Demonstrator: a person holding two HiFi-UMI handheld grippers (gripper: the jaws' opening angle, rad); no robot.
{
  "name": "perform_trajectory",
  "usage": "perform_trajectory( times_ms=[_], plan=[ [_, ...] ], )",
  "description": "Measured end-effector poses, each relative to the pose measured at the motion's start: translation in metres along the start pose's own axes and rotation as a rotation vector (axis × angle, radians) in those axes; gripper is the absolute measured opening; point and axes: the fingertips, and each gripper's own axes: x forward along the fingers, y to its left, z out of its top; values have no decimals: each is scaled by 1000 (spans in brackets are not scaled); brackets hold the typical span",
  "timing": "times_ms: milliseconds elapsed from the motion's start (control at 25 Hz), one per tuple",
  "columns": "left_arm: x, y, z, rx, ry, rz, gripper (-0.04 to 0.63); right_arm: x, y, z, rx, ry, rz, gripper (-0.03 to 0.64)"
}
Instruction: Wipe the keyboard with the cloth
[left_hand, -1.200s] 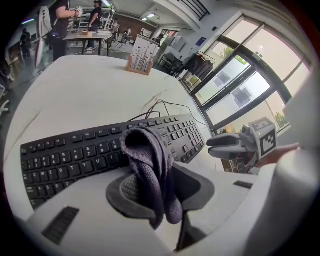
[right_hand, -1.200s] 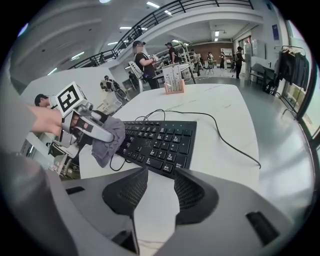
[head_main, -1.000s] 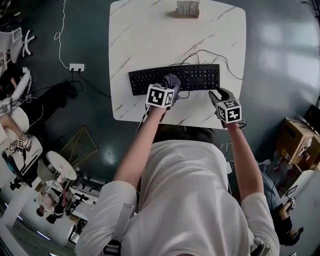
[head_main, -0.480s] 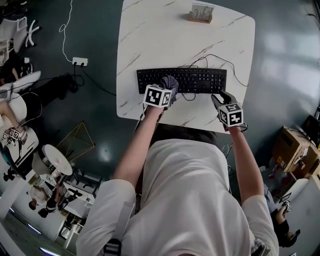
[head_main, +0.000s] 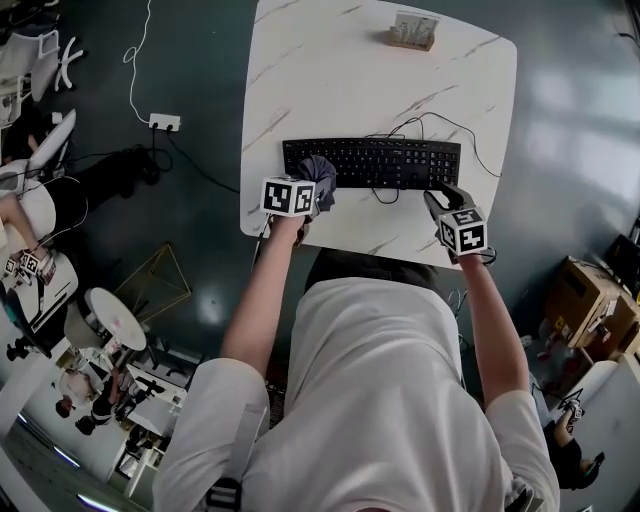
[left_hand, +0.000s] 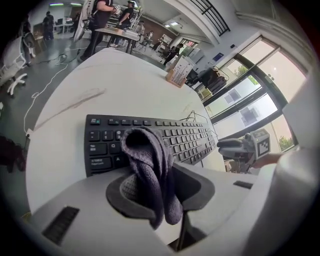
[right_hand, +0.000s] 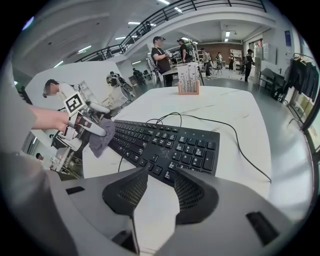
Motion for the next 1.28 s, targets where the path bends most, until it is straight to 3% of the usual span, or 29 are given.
perform_trajectory(
  times_ms=[680,880,1120,1280],
  plan=[
    [-41,68,-17,-110,-32,3,120,18,28,13,6,5,-1,161],
    [-66,86,-1,-87,-83,96,120,22,33,20,13,0,-7,161],
    [-82,113,13,71,-54,382,121,23,35,24,34,-9,-23,161],
    [-60,100,16,110,-5,351,121,20,33,21,56,-10,-46,161]
  ],
)
